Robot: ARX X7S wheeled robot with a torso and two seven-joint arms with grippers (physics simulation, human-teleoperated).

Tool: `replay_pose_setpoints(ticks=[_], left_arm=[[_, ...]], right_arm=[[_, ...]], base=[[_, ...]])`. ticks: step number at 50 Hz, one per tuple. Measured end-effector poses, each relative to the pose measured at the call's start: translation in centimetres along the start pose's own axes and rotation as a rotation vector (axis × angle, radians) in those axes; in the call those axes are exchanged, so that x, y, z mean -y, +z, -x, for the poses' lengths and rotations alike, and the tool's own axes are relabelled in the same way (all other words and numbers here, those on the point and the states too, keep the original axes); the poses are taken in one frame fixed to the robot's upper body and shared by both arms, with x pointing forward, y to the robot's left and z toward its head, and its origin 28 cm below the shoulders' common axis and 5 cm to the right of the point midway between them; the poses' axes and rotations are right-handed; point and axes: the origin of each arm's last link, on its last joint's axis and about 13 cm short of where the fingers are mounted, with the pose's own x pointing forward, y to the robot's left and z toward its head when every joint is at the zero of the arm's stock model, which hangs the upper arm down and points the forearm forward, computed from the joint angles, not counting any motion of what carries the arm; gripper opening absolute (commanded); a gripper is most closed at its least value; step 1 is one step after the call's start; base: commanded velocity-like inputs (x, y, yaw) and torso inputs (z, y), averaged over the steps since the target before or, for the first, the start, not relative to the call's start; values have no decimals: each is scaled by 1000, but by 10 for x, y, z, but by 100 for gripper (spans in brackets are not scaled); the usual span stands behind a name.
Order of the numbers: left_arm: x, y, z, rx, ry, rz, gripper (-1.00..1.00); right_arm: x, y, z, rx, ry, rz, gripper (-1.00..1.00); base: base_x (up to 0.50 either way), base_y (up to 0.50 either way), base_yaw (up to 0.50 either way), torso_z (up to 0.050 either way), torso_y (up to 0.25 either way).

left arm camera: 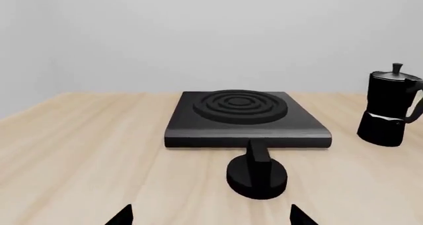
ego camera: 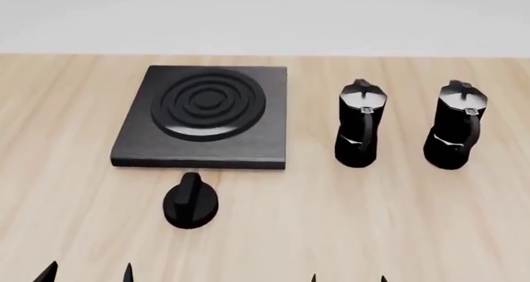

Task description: Put the right moka pot on the stove.

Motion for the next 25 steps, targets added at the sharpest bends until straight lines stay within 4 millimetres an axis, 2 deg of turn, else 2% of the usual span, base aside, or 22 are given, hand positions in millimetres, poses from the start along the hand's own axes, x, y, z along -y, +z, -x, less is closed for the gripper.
replay_pose_setpoints(ticks=[25], left_arm=[[0,0,0,0,-2,1,100]], right_arm=[[-1,-1,0,-4,6,2,100]], base=[[131,0,0,0,1]])
